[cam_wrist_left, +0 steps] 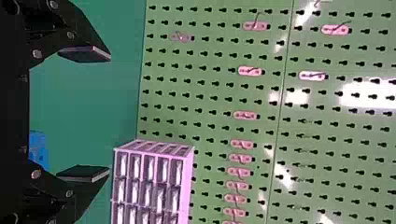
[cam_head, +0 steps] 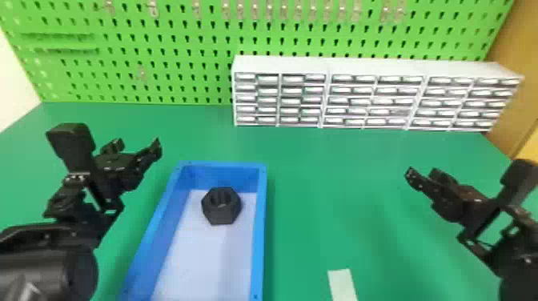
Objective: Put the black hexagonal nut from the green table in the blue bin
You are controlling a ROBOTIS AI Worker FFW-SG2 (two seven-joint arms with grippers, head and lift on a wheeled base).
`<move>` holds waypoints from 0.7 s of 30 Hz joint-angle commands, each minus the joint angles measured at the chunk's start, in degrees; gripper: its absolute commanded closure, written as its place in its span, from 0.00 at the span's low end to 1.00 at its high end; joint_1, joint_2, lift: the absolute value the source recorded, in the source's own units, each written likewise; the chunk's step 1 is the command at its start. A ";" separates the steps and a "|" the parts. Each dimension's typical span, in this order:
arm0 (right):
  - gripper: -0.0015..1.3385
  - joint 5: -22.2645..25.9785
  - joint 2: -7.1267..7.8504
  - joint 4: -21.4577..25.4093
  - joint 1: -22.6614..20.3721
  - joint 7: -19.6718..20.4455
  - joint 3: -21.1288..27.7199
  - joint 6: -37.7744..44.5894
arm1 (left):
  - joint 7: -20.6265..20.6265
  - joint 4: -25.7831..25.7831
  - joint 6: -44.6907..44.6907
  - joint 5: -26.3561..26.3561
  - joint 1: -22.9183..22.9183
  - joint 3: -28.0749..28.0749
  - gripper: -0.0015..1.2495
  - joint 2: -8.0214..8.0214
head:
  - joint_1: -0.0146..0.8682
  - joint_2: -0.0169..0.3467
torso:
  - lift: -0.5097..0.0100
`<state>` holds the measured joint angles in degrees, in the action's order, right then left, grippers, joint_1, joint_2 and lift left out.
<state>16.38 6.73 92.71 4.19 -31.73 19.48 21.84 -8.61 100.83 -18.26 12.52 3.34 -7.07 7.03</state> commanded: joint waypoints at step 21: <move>0.36 0.76 0.74 -0.43 1.43 -0.09 -1.29 0.30 | 1.66 0.33 -0.02 3.92 0.62 1.88 0.32 -0.09 | 0.77 0.14 | 0.79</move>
<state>16.88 7.15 92.29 5.52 -31.82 18.41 22.09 -6.99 101.16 -18.28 16.35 3.95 -5.17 6.96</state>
